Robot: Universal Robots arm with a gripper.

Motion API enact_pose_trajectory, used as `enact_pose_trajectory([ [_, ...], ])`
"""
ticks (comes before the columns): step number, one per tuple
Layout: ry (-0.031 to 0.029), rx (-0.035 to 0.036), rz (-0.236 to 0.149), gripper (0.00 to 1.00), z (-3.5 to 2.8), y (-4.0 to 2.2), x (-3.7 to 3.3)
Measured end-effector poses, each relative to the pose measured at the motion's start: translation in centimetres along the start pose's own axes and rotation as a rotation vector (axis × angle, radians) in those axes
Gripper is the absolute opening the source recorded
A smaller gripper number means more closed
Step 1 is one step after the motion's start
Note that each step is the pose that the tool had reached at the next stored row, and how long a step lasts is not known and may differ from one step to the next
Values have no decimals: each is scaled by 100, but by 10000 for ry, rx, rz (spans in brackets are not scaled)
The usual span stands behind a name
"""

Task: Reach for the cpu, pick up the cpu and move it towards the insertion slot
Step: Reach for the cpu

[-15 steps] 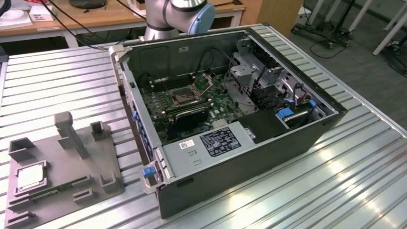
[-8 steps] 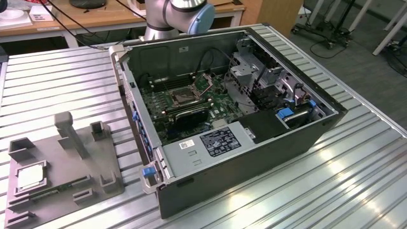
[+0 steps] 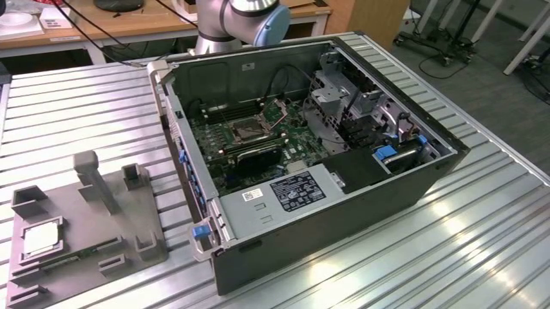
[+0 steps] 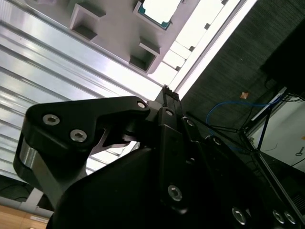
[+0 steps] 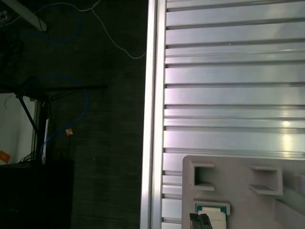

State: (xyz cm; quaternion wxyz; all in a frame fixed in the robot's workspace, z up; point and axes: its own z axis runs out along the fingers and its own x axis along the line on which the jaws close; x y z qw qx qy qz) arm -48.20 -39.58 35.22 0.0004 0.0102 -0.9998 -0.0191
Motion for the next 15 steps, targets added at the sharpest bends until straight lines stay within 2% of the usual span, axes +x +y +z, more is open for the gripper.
enact_pose_trajectory([
  [15, 1, 0, 1, 11, 6, 0, 24],
])
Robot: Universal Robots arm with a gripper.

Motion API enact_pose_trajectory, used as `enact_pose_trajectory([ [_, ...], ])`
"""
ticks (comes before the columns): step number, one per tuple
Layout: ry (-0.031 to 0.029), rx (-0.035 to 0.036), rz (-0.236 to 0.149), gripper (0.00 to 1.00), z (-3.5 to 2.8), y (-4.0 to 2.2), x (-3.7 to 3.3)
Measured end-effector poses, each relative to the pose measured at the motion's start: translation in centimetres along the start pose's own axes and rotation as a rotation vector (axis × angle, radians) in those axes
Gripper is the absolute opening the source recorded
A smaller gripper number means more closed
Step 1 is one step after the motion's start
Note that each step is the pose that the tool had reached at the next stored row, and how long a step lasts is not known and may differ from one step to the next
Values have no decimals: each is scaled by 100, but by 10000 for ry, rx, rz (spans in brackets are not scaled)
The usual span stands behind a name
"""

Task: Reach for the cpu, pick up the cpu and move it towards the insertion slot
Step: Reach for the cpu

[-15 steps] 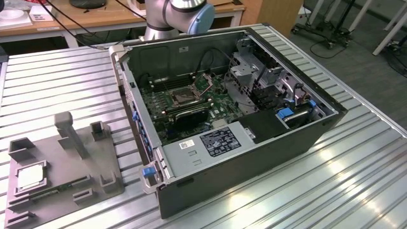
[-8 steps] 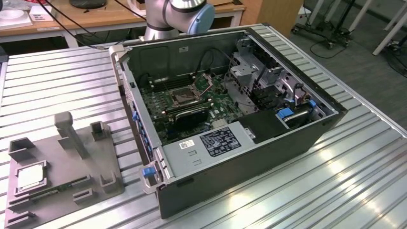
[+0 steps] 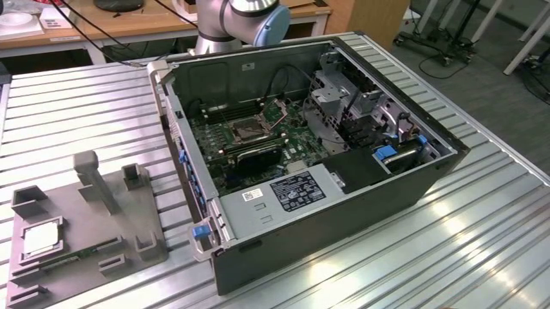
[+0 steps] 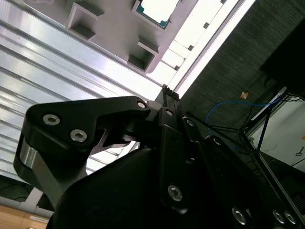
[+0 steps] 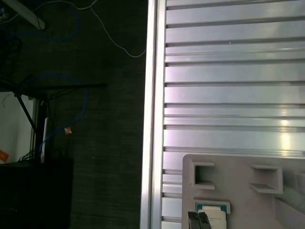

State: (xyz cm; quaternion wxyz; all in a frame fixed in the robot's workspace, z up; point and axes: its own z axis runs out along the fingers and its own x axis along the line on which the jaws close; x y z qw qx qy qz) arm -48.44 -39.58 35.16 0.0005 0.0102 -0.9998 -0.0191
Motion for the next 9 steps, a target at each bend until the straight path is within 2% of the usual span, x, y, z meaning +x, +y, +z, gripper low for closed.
enact_pose_trajectory([
  [4, 0, 11, -1, 11, 4, -20, 0],
  [9, -14, 24, 0, 11, 49, -93, 0],
])
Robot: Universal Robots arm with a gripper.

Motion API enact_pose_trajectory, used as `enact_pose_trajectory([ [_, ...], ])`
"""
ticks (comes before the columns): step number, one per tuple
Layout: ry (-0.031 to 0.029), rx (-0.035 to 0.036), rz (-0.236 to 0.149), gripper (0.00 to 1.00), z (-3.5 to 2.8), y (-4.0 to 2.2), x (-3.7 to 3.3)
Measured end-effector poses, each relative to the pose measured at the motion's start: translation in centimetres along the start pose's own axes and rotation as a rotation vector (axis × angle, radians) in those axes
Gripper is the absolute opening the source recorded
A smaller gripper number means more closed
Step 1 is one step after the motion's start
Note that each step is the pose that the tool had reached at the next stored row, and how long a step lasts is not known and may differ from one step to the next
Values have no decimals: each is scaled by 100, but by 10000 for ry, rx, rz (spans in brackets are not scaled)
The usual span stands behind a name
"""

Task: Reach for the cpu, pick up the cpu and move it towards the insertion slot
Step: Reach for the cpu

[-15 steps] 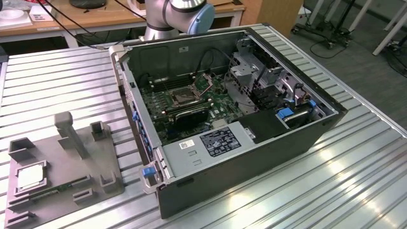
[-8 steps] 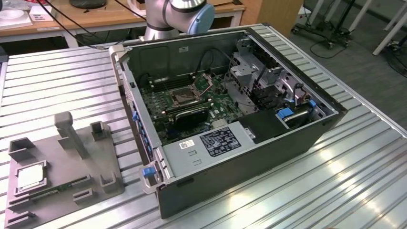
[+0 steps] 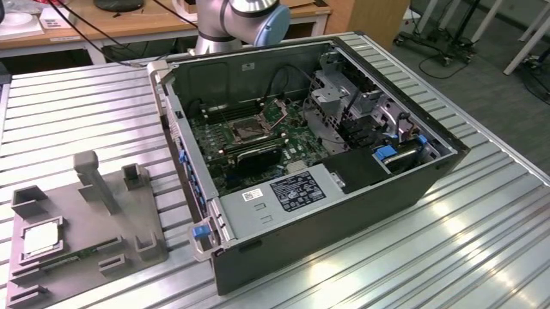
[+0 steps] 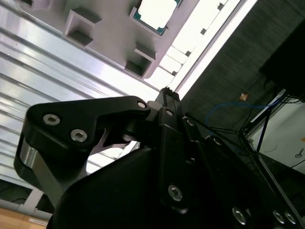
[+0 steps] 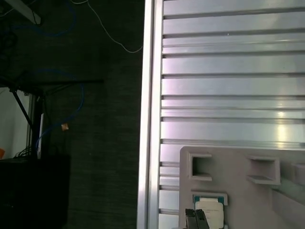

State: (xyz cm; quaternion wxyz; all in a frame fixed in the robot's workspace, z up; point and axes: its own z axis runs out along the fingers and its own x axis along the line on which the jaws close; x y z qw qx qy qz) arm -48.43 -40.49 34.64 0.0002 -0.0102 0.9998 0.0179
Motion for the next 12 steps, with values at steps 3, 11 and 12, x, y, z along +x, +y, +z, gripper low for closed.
enact_pose_trajectory([
  [3, -4, 36, 1, 17, 25, -22, -8],
  [11, -17, 55, 49, 47, 140, -51, -51],
  [12, -18, 55, 57, 53, 158, -53, -60],
])
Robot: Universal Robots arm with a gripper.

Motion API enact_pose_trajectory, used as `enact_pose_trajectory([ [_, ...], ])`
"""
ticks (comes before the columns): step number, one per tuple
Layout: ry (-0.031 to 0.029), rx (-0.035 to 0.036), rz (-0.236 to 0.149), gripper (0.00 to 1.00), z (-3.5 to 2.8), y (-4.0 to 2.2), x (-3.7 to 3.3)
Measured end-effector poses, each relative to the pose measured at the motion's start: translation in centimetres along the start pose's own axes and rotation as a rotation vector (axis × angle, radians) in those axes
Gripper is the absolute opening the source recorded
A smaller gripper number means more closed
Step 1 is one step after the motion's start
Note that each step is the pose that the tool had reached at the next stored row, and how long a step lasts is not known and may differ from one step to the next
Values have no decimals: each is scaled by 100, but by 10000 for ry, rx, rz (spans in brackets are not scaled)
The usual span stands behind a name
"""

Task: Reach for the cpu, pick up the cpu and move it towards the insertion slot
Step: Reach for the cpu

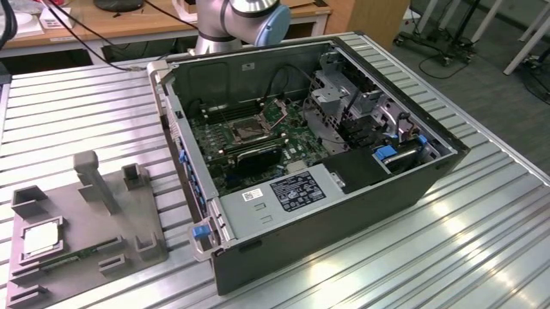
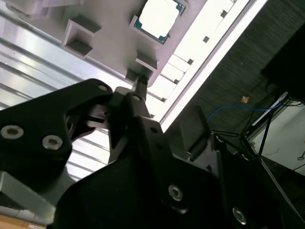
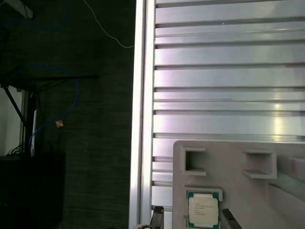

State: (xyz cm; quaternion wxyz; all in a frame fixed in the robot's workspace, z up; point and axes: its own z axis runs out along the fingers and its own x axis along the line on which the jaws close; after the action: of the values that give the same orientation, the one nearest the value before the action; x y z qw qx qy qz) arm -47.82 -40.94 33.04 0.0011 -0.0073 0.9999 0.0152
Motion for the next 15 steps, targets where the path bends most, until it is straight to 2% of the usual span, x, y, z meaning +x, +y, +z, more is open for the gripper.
enact_pose_trajectory([
  [1, 0, 0, 10, 58, 18, -1, -8],
  [3, -3, -1, 39, 58, 56, -3, -20],
  [4, -4, -1, 52, 65, 73, -6, -22],
  [15, -6, 0, 132, 65, 272, -60, -22],
])
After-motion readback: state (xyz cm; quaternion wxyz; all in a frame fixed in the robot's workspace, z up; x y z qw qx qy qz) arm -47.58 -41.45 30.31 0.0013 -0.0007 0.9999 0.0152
